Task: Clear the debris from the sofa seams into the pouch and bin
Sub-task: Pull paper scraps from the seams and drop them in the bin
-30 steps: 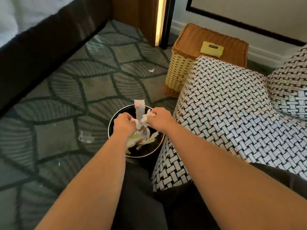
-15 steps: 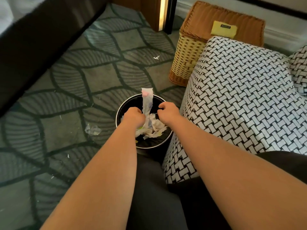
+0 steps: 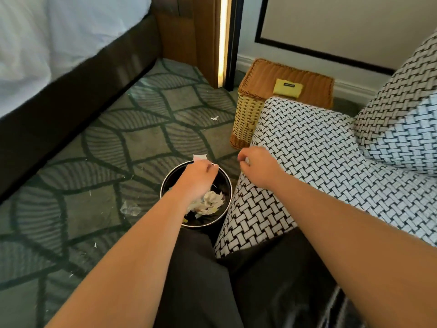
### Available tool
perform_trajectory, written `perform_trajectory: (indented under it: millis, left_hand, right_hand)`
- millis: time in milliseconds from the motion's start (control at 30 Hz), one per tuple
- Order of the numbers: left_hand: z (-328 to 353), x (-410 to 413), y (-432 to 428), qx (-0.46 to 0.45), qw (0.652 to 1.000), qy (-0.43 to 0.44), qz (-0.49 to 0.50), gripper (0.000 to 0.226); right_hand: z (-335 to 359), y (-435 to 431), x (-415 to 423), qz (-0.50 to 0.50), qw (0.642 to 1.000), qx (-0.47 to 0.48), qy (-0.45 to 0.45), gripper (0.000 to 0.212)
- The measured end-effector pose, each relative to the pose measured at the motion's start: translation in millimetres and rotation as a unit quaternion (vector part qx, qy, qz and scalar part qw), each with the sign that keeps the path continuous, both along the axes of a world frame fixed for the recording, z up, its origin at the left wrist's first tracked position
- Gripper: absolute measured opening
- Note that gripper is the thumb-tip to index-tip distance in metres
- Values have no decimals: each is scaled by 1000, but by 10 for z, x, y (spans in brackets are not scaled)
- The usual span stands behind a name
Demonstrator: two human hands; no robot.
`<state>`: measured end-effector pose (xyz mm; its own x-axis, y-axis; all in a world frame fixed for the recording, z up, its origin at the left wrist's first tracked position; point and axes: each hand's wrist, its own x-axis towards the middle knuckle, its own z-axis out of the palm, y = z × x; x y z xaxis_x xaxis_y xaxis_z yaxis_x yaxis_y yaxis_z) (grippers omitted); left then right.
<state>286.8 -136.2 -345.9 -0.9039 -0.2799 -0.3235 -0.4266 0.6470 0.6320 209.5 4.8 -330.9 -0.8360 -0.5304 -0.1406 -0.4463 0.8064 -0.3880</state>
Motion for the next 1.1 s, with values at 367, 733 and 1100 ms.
perform_trajectory:
  millis: [367, 733, 1100]
  left_hand:
    - [808, -262, 1063, 10, 992, 12, -122, 43]
    - [802, -346, 2913, -2, 943, -27, -333, 43]
    - [171, -498, 3780, -125, 909, 20, -396, 61]
  right_hand:
    - [435, 1603, -88, -137, 989, 53, -10, 32]
    - [-116, 3455, 561, -402, 903, 155, 10, 53]
    - [-408, 4272, 643, -441, 876, 188, 47, 62]
